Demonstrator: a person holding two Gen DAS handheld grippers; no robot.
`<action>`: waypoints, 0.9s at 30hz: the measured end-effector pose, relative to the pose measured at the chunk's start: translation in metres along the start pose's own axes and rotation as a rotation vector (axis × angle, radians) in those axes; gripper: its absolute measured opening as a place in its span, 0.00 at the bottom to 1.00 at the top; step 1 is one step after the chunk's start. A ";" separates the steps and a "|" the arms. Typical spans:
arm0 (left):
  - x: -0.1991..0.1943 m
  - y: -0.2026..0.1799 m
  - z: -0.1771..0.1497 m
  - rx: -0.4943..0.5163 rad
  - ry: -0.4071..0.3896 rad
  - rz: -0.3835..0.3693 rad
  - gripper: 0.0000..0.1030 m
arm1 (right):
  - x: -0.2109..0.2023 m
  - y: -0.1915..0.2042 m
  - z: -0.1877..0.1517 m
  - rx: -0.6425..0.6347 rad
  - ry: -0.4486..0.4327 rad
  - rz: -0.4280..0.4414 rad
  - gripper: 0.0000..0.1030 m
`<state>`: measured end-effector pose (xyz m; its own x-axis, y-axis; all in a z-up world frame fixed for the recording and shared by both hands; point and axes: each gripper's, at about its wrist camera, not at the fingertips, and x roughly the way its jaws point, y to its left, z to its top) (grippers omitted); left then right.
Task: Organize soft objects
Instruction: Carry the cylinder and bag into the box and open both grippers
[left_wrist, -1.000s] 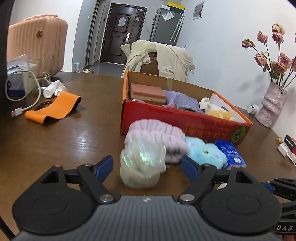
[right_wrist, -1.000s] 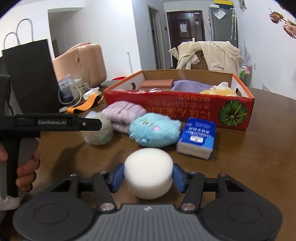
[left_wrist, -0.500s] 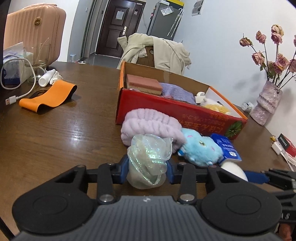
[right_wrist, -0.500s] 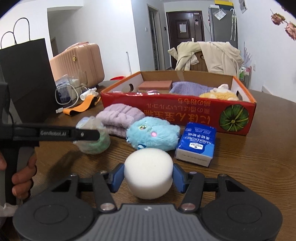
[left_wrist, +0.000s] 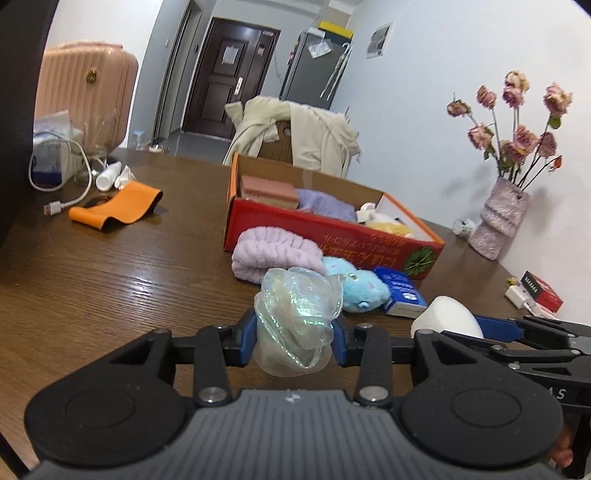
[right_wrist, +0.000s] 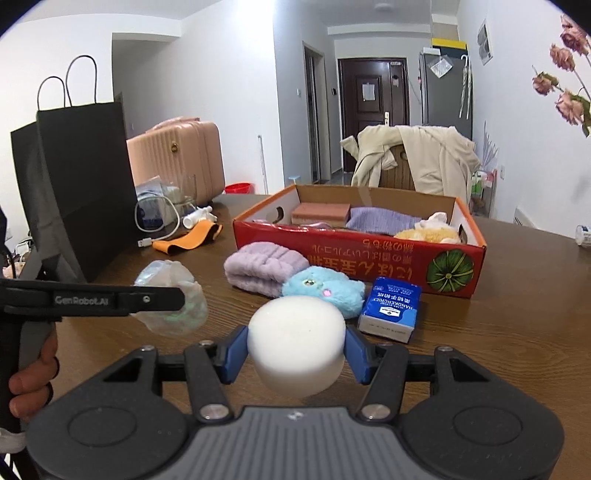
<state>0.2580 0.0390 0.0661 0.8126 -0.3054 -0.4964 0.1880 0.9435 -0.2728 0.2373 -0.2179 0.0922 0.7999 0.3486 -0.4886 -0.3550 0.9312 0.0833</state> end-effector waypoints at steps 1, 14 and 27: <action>-0.004 -0.001 -0.001 0.001 -0.007 -0.001 0.39 | -0.004 0.002 0.000 -0.003 -0.005 0.002 0.53; -0.011 -0.016 0.049 0.126 -0.127 -0.025 0.39 | -0.008 -0.023 0.056 0.057 -0.124 -0.003 0.53; 0.157 -0.006 0.158 0.237 -0.024 0.023 0.42 | 0.180 -0.065 0.174 0.169 -0.010 -0.003 0.53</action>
<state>0.4712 0.0056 0.1201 0.8303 -0.2834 -0.4799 0.2916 0.9547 -0.0593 0.4885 -0.1974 0.1505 0.8057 0.3458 -0.4809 -0.2666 0.9367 0.2268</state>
